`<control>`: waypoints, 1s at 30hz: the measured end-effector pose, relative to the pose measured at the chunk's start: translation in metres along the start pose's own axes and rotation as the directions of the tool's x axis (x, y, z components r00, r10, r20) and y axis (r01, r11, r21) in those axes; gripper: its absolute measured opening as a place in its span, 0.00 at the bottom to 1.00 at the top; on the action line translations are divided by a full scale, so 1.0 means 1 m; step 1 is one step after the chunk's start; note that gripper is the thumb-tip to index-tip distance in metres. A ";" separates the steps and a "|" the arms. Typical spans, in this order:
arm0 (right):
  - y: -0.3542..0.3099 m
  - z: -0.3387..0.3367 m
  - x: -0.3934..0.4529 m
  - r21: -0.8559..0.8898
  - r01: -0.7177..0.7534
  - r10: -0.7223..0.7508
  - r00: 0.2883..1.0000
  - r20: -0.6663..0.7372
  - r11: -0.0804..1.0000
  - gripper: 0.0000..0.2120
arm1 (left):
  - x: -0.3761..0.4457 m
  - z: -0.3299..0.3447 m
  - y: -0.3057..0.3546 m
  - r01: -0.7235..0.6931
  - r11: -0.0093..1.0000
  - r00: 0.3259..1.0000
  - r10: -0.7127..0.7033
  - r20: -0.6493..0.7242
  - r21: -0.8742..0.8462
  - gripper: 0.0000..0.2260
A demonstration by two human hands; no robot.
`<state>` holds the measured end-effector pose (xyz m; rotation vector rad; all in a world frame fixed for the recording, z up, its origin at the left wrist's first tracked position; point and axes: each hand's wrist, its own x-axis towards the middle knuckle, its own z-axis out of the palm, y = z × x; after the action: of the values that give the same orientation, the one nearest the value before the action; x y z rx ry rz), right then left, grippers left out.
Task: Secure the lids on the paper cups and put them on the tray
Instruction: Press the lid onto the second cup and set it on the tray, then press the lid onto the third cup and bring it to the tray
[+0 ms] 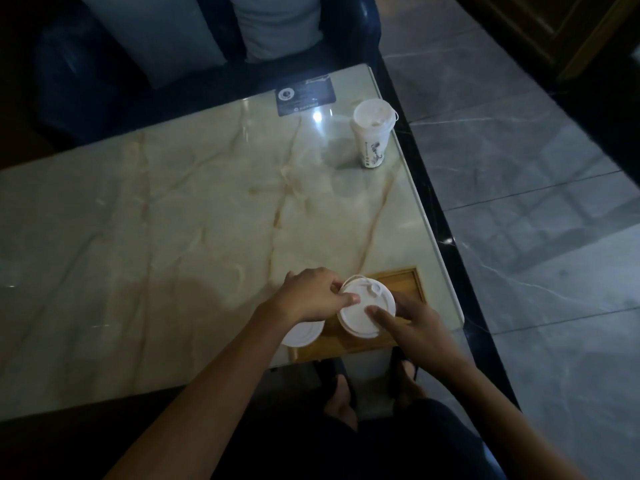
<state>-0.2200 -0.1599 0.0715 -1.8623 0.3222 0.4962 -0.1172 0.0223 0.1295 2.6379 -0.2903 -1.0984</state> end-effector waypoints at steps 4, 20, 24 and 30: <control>0.006 0.004 0.000 0.033 -0.007 0.007 1.000 -0.014 0.999 0.24 | 0.002 -0.001 0.000 -0.012 0.999 1.000 0.012 0.002 -0.034 0.15; 0.016 -0.012 -0.003 0.098 -0.097 0.103 0.993 -0.056 0.990 0.35 | 0.011 -0.015 -0.022 -0.026 0.996 0.999 0.028 0.020 -0.082 0.20; 0.010 -0.038 0.014 0.125 -0.131 0.146 0.982 -0.116 0.983 0.32 | 0.023 -0.028 -0.033 -0.022 0.980 0.992 -0.003 -0.125 -0.200 0.20; -0.024 -0.064 0.071 0.028 -0.040 0.045 0.984 -0.173 0.999 0.34 | 0.052 -0.063 -0.024 -0.111 0.956 0.956 0.028 -0.292 -0.271 0.15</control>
<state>-0.1358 -0.2110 0.0755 -1.8826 0.4834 0.3574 -0.0343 0.0412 0.1301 2.4600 -0.1503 -0.6650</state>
